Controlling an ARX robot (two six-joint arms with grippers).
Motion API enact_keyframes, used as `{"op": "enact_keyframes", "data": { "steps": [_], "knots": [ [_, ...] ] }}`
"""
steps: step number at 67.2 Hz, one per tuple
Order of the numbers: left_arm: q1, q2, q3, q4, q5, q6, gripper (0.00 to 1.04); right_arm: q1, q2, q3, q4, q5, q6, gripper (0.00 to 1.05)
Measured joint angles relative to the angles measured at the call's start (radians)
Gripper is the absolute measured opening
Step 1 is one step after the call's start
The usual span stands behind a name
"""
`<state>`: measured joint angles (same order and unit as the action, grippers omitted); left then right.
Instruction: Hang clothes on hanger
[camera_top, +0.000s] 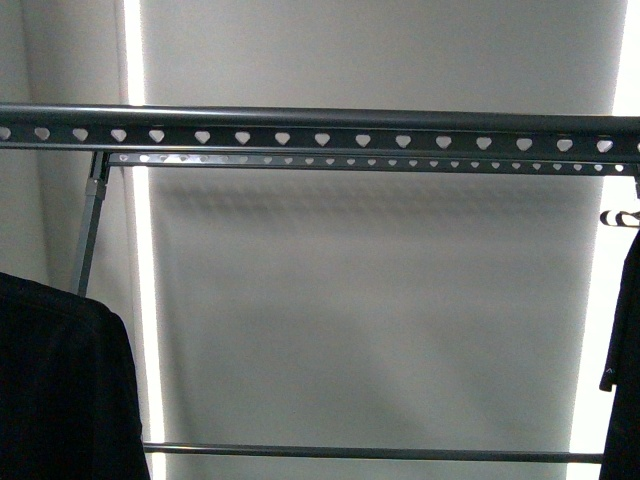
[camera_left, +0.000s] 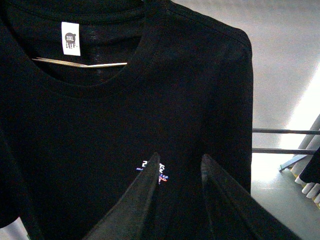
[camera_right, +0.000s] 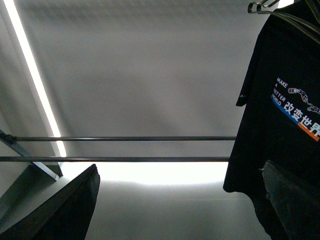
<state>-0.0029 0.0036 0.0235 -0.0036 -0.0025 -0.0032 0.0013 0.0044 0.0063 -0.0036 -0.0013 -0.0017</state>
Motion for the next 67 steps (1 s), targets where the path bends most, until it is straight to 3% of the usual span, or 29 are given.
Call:
{"op": "enact_keyframes", "data": {
  "steps": [14, 21, 25, 28, 33, 42, 48, 61, 67],
  "knots": [
    [0.0, 0.0, 0.0, 0.0, 0.0, 0.0, 0.66, 0.0, 0.0, 0.0, 0.0, 0.0, 0.0, 0.97],
    [0.0, 0.0, 0.0, 0.0, 0.001, 0.0, 0.91, 0.0, 0.0, 0.0, 0.0, 0.0, 0.0, 0.97],
    [0.024, 0.03, 0.001, 0.043, 0.132, 0.011, 1.0, 0.0, 0.0, 0.0, 0.0, 0.0, 0.0, 0.97],
    [0.008, 0.1, 0.01, 0.114, 0.159, 0.033, 0.98, 0.0, 0.0, 0.0, 0.0, -0.002, 0.0, 0.97],
    [-0.09, 0.341, 0.105, 0.287, -0.014, 0.056, 0.98, 0.0, 0.0, 0.0, 0.0, -0.001, 0.0, 0.97],
    [-0.164, 0.649, 0.341, 0.327, -0.28, 0.03, 0.98, 0.0, 0.0, 0.0, 0.0, 0.0, 0.0, 0.97],
    [-0.202, 0.925, 0.594, 0.219, -0.511, -0.084, 0.98, 0.0, 0.0, 0.0, 0.0, 0.0, 0.0, 0.97],
    [-0.283, 1.222, 0.951, -0.1, -0.852, -0.358, 0.98, 0.0, 0.0, 0.0, 0.0, 0.0, 0.0, 0.97],
    [-0.317, 1.316, 1.088, -0.272, -0.941, -0.509, 0.98, 0.0, 0.0, 0.0, 0.0, 0.0, 0.0, 0.97]
  ]
}}
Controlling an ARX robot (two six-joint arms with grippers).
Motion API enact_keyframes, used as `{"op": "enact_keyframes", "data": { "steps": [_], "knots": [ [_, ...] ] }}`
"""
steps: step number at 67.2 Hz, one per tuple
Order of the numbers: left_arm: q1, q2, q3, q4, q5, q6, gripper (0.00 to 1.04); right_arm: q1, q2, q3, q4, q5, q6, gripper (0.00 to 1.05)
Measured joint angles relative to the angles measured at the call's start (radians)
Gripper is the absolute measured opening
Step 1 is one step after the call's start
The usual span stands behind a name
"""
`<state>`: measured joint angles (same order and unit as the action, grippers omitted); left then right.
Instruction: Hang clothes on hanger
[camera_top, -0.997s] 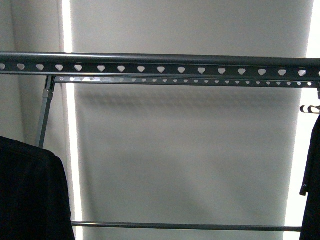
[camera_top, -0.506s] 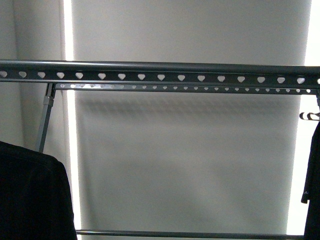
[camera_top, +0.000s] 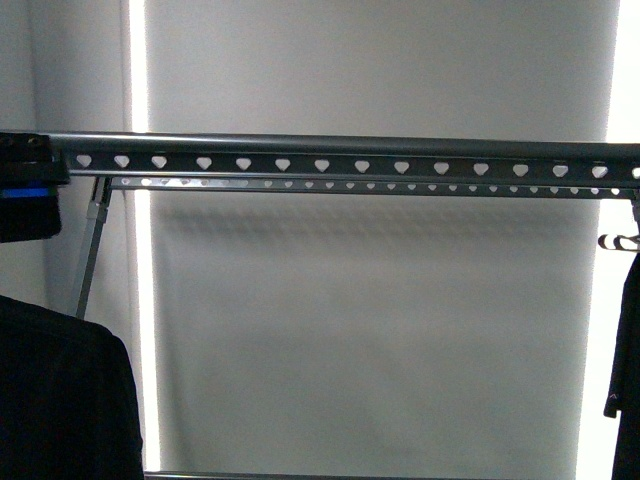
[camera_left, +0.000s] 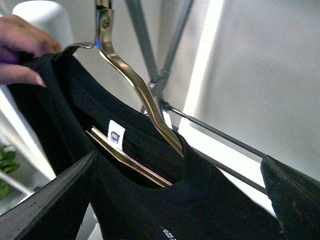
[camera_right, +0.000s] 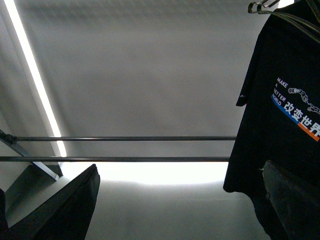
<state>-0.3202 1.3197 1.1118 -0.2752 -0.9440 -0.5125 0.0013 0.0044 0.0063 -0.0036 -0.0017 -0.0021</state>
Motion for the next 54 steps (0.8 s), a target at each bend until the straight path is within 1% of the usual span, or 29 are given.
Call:
{"op": "enact_keyframes", "data": {
  "steps": [1, 3, 6, 10, 17, 23, 35, 42, 43, 46, 48, 54],
  "knots": [
    [-0.007, 0.022, 0.033, -0.048, -0.005, -0.05, 0.98, 0.0, 0.0, 0.0, 0.0, 0.0, 0.0, 0.97],
    [-0.013, 0.046, 0.066, -0.096, -0.01, -0.081, 0.98, 0.0, 0.0, 0.0, 0.0, 0.0, 0.0, 0.97],
    [-0.028, 0.103, 0.142, -0.212, -0.023, -0.189, 0.98, 0.0, 0.0, 0.0, 0.0, 0.0, 0.0, 0.97],
    [-0.04, 0.165, 0.211, -0.323, -0.023, -0.295, 0.98, 0.0, 0.0, 0.0, 0.0, 0.0, 0.0, 0.97],
    [-0.048, 0.246, 0.274, -0.424, -0.045, -0.422, 0.98, 0.0, 0.0, 0.0, 0.0, 0.0, 0.0, 0.97],
    [-0.049, 0.287, 0.29, -0.436, -0.061, -0.484, 0.98, 0.0, 0.0, 0.0, 0.0, 0.0, 0.0, 0.97],
    [-0.029, 0.319, 0.29, -0.407, -0.054, -0.515, 0.98, 0.0, 0.0, 0.0, 0.0, 0.0, 0.0, 0.97],
    [-0.011, 0.341, 0.283, -0.36, -0.012, -0.516, 0.98, 0.0, 0.0, 0.0, 0.0, 0.0, 0.0, 0.97],
    [-0.009, 0.344, 0.282, -0.358, -0.007, -0.515, 0.98, 0.0, 0.0, 0.0, 0.0, 0.0, 0.0, 0.97],
    [-0.002, 0.352, 0.277, -0.357, 0.014, -0.517, 0.91, 0.0, 0.0, 0.0, 0.0, 0.0, 0.0, 0.97],
    [0.002, 0.357, 0.265, -0.349, 0.029, -0.516, 0.84, 0.0, 0.0, 0.0, 0.0, 0.0, 0.0, 0.97],
    [0.01, 0.359, 0.242, -0.321, 0.048, -0.508, 0.69, 0.0, 0.0, 0.0, 0.0, 0.0, 0.0, 0.97]
  ]
}}
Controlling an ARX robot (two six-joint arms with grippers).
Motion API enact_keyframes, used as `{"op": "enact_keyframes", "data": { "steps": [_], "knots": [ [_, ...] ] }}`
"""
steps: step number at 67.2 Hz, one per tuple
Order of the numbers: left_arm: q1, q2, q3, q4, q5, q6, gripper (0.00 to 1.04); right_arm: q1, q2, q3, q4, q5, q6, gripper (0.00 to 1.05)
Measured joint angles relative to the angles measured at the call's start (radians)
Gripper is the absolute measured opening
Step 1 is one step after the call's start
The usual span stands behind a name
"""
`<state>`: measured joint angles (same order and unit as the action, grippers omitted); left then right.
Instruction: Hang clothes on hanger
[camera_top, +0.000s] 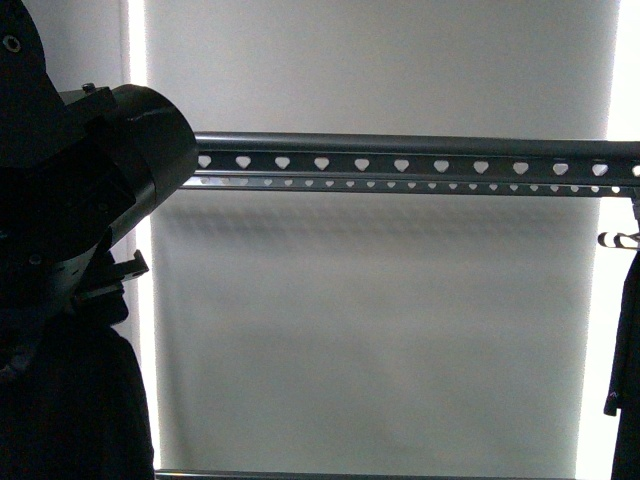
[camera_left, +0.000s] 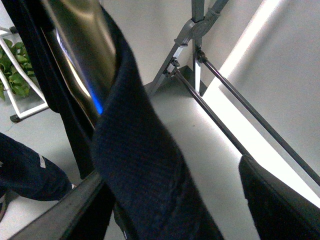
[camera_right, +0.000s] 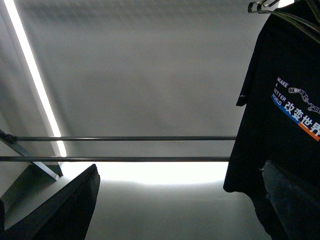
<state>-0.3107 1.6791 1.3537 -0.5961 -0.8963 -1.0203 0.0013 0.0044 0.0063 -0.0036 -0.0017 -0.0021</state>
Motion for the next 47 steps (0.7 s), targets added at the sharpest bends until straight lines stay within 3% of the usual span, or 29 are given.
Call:
{"op": "enact_keyframes", "data": {
  "steps": [16, 28, 36, 47],
  "knots": [
    [0.011, -0.017, -0.089, 0.257, 0.007, 0.135, 0.38, 0.0, 0.0, 0.0, 0.0, 0.0, 0.0, 0.97],
    [0.008, -0.089, -0.18, 0.517, 0.135, 0.23, 0.14, 0.0, 0.0, 0.0, 0.0, 0.0, 0.0, 0.97],
    [-0.001, -0.142, -0.229, 0.589, 0.225, 0.299, 0.04, 0.0, 0.0, 0.0, 0.0, -0.002, 0.0, 0.97],
    [-0.024, -0.251, -0.291, 0.658, 0.39, 0.496, 0.04, 0.0, 0.0, 0.0, 0.0, 0.0, 0.0, 0.97]
  ]
}}
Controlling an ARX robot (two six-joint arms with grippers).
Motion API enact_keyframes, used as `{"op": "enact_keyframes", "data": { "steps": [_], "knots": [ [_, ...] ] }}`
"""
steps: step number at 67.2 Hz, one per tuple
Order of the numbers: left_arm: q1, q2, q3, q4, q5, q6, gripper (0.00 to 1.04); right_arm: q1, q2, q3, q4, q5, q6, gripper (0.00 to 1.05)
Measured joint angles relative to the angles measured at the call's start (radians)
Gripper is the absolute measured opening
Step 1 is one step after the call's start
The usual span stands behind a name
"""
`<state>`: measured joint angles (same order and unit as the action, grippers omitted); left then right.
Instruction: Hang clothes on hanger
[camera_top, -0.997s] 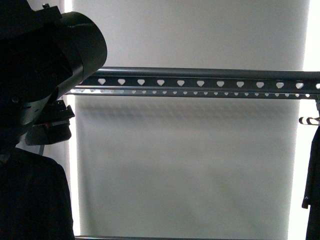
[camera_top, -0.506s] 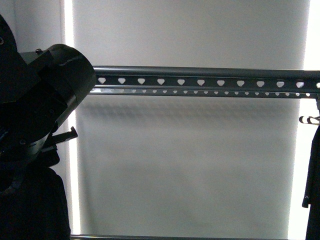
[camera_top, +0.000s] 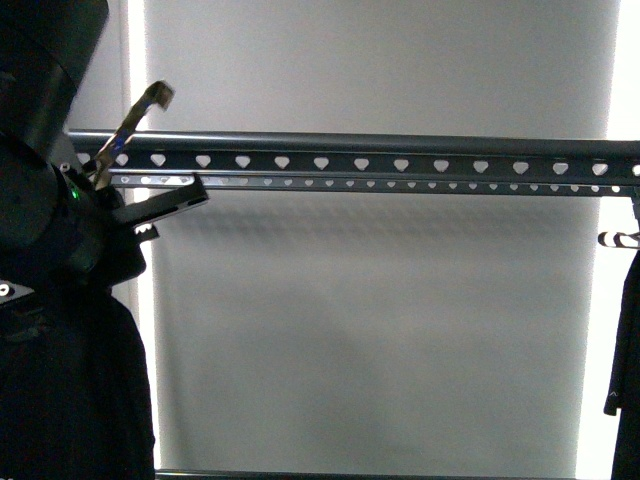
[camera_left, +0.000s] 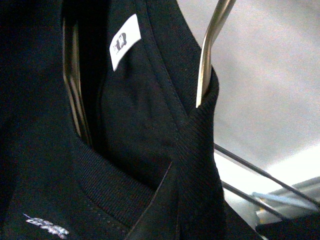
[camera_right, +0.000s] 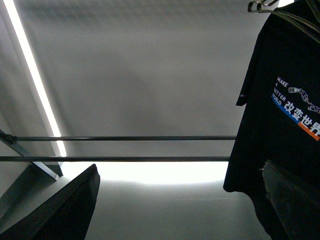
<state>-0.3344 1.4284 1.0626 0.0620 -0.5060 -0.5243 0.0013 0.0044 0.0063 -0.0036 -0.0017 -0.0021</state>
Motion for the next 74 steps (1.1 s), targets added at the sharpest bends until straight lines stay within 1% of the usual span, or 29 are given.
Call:
{"op": "enact_keyframes", "data": {
  "steps": [6, 7, 13, 18, 20, 24, 28, 31, 33, 34, 36, 37, 39, 40, 41, 43, 44, 49, 50, 53, 54, 59, 63, 68, 74],
  "knots": [
    [-0.005, -0.064, -0.037, 0.03, 0.098, 0.064, 0.04, 0.0, 0.0, 0.0, 0.0, 0.0, 0.0, 0.97],
    [-0.004, -0.083, -0.048, 0.038, 0.126, 0.08, 0.04, 0.0, 0.0, 0.0, 0.0, 0.0, 0.0, 0.97],
    [0.002, -0.148, -0.081, 0.056, 0.208, 0.135, 0.04, 0.0, 0.0, 0.0, 0.0, 0.0, 0.0, 0.97],
    [0.017, -0.211, -0.1, 0.032, 0.308, 0.184, 0.04, 0.0, 0.0, 0.0, 0.0, 0.0, 0.0, 0.97],
    [0.028, -0.245, -0.108, 0.006, 0.369, 0.217, 0.04, 0.0, 0.0, 0.0, 0.0, 0.0, 0.0, 0.97],
    [0.043, -0.285, -0.114, -0.031, 0.455, 0.262, 0.04, 0.0, 0.0, 0.0, 0.0, 0.0, 0.0, 0.97],
    [0.064, -0.344, -0.115, -0.12, 0.62, 0.345, 0.04, 0.0, 0.0, 0.0, 0.0, 0.0, 0.0, 0.97],
    [0.088, -0.381, -0.115, -0.193, 0.789, 0.423, 0.04, 0.0, 0.0, 0.0, 0.0, 0.0, 0.0, 0.97],
    [0.098, -0.391, -0.115, -0.217, 0.85, 0.458, 0.04, 0.0, 0.0, 0.0, 0.0, 0.0, 0.0, 0.97],
    [0.111, -0.401, -0.114, -0.244, 0.917, 0.488, 0.04, 0.0, 0.0, 0.0, 0.0, 0.0, 0.0, 0.97],
    [0.124, -0.406, -0.111, -0.27, 0.984, 0.52, 0.04, 0.0, 0.0, 0.0, 0.0, 0.0, 0.0, 0.97],
    [0.14, -0.409, -0.105, -0.298, 1.052, 0.554, 0.04, 0.0, 0.0, 0.0, 0.0, 0.0, 0.0, 0.97],
    [0.157, -0.409, -0.097, -0.327, 1.12, 0.588, 0.04, 0.0, 0.0, 0.0, 0.0, 0.0, 0.0, 0.97],
    [0.167, -0.408, -0.092, -0.342, 1.138, 0.597, 0.04, 0.0, 0.0, 0.0, 0.0, 0.0, 0.0, 0.97],
    [0.186, -0.404, -0.08, -0.369, 1.223, 0.644, 0.04, 0.0, 0.0, 0.0, 0.0, 0.0, 0.0, 0.97],
    [0.206, -0.398, -0.069, -0.392, 1.288, 0.672, 0.04, 0.0, 0.0, 0.0, 0.0, 0.0, 0.0, 0.97],
    [0.226, -0.388, -0.054, -0.414, 1.351, 0.721, 0.04, 0.0, 0.0, 0.0, 0.0, 0.0, 0.0, 0.97],
    [0.277, -0.35, -0.002, -0.478, 1.502, 0.826, 0.04, 0.0, 0.0, 0.0, 0.0, 0.0, 0.0, 0.97],
    [0.296, -0.33, 0.022, -0.504, 1.557, 0.857, 0.04, 0.0, 0.0, 0.0, 0.0, 0.0, 0.0, 0.97],
    [0.319, -0.297, 0.06, -0.542, 1.628, 0.919, 0.04, 0.0, 0.0, 0.0, 0.0, 0.0, 0.0, 0.97],
    [0.334, -0.272, 0.087, -0.571, 1.668, 0.963, 0.04, 0.0, 0.0, 0.0, 0.0, 0.0, 0.0, 0.97],
    [0.362, -0.189, 0.174, -0.667, 1.761, 1.091, 0.04, 0.0, 0.0, 0.0, 0.0, 0.0, 0.0, 0.97],
    [0.369, -0.126, 0.239, -0.74, 1.792, 1.19, 0.04, 0.0, 0.0, 0.0, 0.0, 0.0, 0.0, 0.97],
    [0.364, -0.009, 0.358, -0.886, 1.786, 1.351, 0.04, 0.0, 0.0, 0.0, 0.0, 0.0, 0.0, 0.97],
    [0.343, 0.106, 0.465, -1.002, 1.754, 1.481, 0.04, 0.0, 0.0, 0.0, 0.0, 0.0, 0.0, 0.97]
  ]
}}
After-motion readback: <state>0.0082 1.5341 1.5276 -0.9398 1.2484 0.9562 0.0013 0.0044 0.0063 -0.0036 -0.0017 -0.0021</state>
